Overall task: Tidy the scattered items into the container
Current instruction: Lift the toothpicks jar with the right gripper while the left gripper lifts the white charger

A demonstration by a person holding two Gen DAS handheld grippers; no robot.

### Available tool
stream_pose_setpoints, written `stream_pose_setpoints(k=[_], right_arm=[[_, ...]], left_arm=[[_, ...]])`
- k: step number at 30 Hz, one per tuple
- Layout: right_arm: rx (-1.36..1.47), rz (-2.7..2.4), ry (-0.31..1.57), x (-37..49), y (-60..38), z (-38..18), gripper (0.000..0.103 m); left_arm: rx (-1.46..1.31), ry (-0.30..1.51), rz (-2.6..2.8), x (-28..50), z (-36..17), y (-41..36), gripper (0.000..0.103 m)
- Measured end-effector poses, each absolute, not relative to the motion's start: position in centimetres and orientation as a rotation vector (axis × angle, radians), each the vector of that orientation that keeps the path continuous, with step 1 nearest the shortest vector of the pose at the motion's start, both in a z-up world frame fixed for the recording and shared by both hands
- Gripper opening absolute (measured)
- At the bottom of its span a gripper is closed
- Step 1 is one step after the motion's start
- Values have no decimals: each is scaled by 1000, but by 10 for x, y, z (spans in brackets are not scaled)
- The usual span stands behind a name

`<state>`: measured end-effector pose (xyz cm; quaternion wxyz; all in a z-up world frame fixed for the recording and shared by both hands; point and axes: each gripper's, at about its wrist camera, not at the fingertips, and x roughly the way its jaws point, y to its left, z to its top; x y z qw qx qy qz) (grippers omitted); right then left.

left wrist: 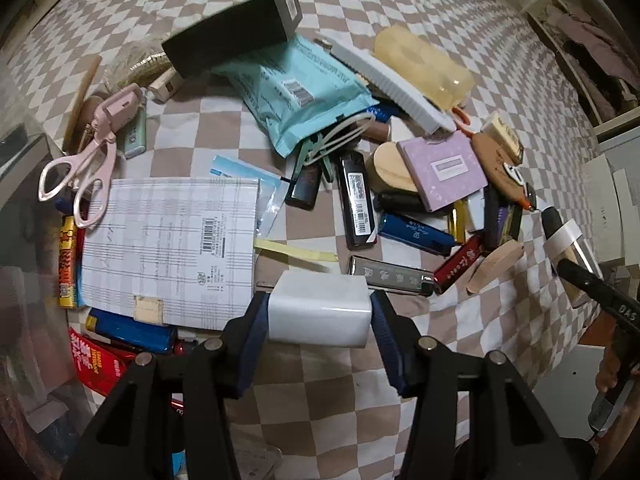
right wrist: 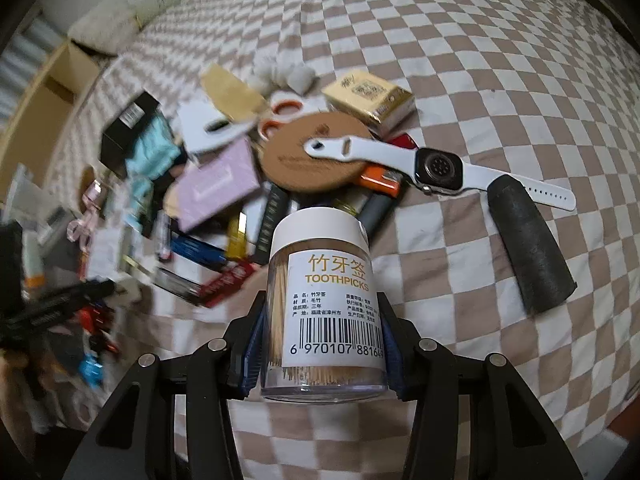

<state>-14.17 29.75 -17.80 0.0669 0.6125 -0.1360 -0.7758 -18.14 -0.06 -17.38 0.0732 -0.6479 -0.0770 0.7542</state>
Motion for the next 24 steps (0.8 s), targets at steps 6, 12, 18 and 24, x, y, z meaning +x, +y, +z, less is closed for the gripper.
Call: stream_pose_setpoints(k=[6, 12, 18, 24], right_arm=[[1750, -2344, -485, -136, 290, -150, 50], [1700, -2337, -482, -131, 268, -133, 50], [1636, -2328, -471, -131, 244, -115, 50], [1578, -2319, -466, -132, 225, -101, 50]], left_arm=[[-1892, -238, 2315, -181, -160, 3, 51], [-1828, -237, 2366, -174, -142, -2, 50], [-1767, -253, 2416, -167, -124, -12, 50], [-1717, -238, 2487, -162, -109, -22, 50]])
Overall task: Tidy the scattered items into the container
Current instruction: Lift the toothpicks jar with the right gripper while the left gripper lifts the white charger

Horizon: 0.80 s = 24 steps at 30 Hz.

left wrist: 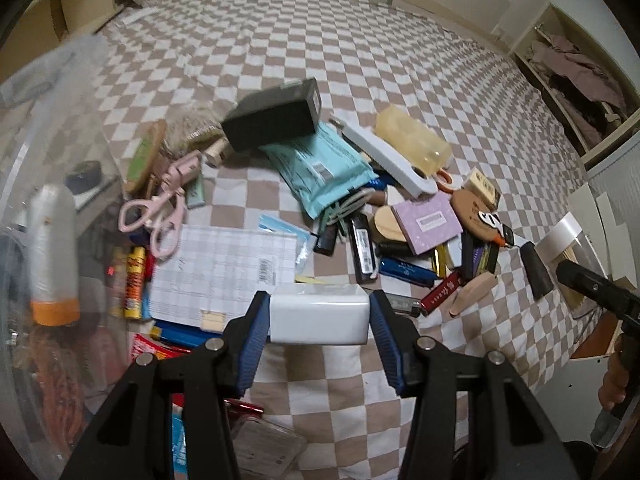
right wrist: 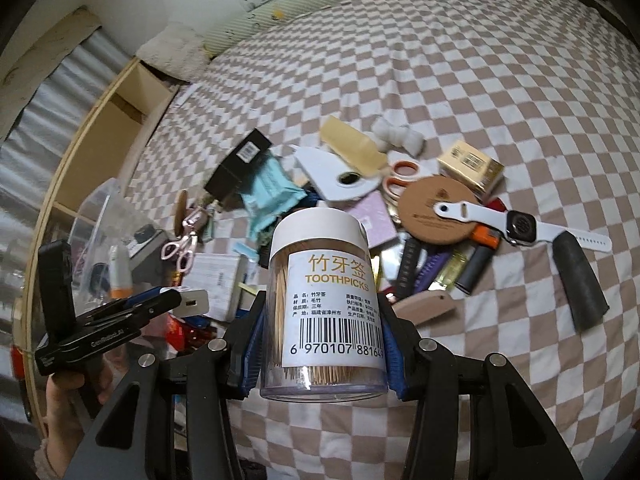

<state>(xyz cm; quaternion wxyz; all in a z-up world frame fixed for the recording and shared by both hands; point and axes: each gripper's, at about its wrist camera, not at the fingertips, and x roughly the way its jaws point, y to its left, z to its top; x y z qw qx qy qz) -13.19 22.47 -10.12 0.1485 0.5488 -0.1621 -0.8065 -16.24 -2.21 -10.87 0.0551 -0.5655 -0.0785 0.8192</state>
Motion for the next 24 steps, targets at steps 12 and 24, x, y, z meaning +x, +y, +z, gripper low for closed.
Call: stream_pose_setpoints(k=[12, 24], right_arm=[[1465, -2308, -471, -135, 205, -73, 50], [1394, -2302, -483, -138, 188, -53, 50]], left_arm=[[-1578, -266, 2574, -154, -76, -33, 50], [-1434, -327, 2660, -140, -40, -54, 50]])
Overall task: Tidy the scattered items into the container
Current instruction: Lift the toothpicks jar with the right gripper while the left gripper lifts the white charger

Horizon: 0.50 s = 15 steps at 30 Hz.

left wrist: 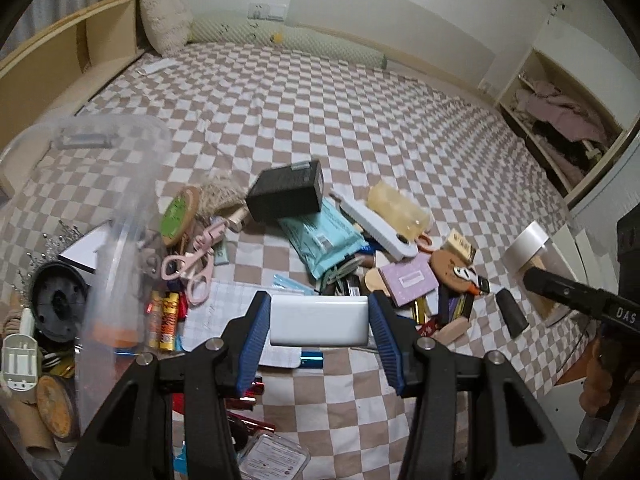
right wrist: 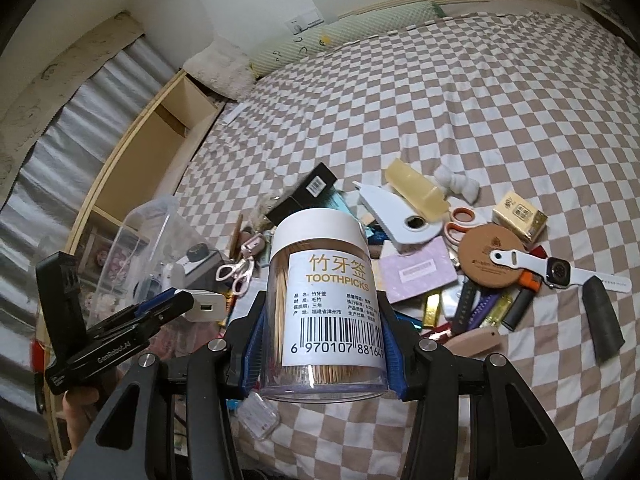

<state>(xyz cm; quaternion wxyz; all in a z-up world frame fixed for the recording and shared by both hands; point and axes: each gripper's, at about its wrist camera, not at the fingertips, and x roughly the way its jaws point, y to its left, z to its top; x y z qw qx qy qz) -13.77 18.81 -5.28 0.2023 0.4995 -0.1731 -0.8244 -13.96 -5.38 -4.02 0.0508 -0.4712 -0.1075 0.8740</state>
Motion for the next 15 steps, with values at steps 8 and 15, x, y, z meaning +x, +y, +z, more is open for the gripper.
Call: stream_pose_setpoints(k=[8, 15], right_arm=[[1364, -2275, -484, -140, 167, -43, 50], [1347, -2249, -466, -141, 144, -38, 50]], left_arm=[[-1322, -385, 2767, -127, -15, -86, 50], [-1189, -479, 2869, -109, 14, -122, 47]])
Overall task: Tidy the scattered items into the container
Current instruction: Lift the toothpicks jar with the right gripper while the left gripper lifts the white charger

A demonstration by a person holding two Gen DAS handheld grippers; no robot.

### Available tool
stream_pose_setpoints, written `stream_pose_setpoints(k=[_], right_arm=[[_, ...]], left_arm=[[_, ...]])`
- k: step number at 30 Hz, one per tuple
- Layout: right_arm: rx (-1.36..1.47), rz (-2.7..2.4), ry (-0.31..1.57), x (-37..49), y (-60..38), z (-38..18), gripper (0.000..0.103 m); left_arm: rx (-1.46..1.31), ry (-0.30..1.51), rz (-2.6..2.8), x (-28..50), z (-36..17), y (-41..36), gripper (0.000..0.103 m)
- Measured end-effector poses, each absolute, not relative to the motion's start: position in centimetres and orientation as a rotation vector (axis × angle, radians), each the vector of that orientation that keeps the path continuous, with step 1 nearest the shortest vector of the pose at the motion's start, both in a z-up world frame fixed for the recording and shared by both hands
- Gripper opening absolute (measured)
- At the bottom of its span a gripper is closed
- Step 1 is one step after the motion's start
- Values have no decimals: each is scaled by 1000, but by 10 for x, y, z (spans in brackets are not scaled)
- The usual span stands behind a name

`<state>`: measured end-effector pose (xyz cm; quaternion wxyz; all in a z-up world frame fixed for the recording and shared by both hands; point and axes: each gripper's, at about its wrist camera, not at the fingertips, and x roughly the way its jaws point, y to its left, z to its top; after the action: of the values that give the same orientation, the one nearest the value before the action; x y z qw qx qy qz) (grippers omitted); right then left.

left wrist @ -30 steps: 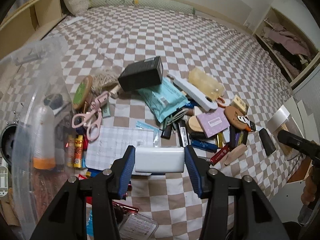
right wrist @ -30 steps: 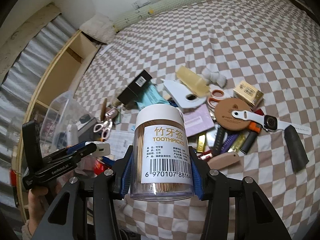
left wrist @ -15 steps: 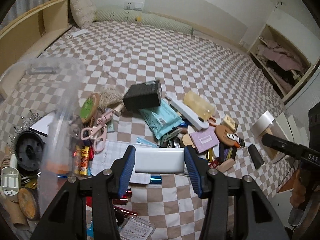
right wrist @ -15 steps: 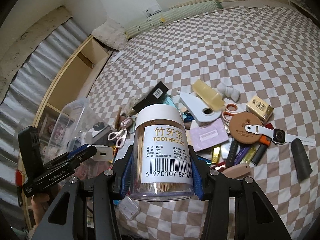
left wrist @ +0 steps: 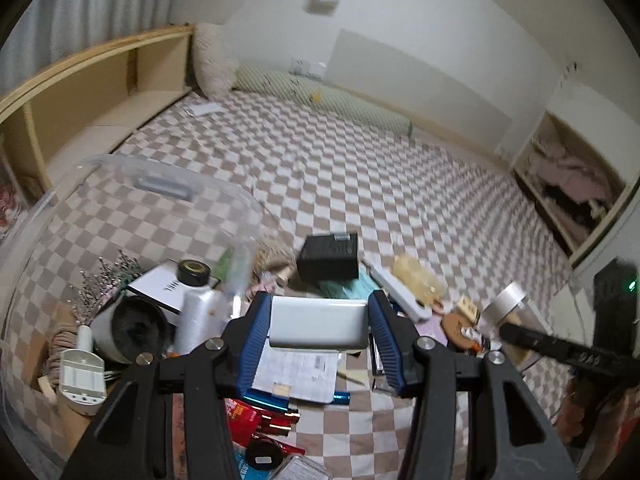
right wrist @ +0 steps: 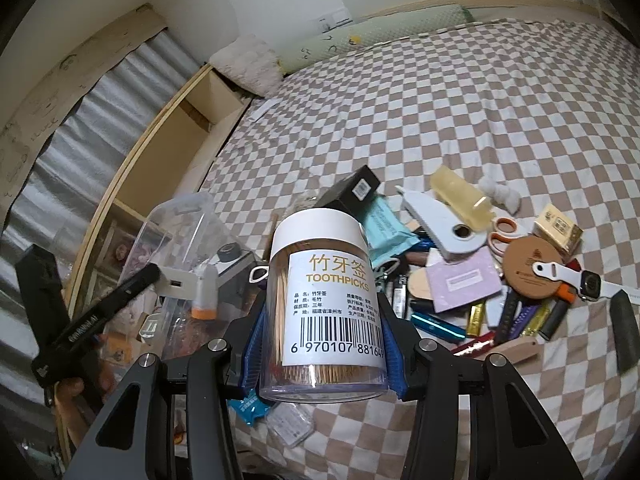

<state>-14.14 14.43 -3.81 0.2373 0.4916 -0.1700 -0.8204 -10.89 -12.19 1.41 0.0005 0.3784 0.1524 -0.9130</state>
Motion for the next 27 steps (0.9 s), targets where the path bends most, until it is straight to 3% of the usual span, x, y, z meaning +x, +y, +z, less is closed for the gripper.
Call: stream_pose_setpoints(k=[1, 2, 9, 15, 17, 19, 27], right_arm=[[1345, -2247, -463, -142, 141, -37, 50], [1343, -2243, -461, -142, 138, -37, 50], [1333, -2210, -443, -142, 116, -34, 50], [1332, -2186, -414, -142, 100, -33, 50], [1335, -2183, -408, -143, 98, -34, 50], [1340, -2181, -408, -144, 96, -35, 50], [1343, -2190, -430, -146, 104, -35, 50]], left_arm=[[1155, 481, -2870, -106, 19, -126, 34], [1121, 484, -2872, -103, 23, -131, 32], [949, 526, -2842, -81, 43, -171, 32], [1053, 470, -2811, -83, 25, -175, 32], [1129, 439, -2802, -89, 13, -168, 41], [1199, 405, -2806, -96, 4, -156, 67], [1417, 274, -2817, -122, -26, -94, 75]])
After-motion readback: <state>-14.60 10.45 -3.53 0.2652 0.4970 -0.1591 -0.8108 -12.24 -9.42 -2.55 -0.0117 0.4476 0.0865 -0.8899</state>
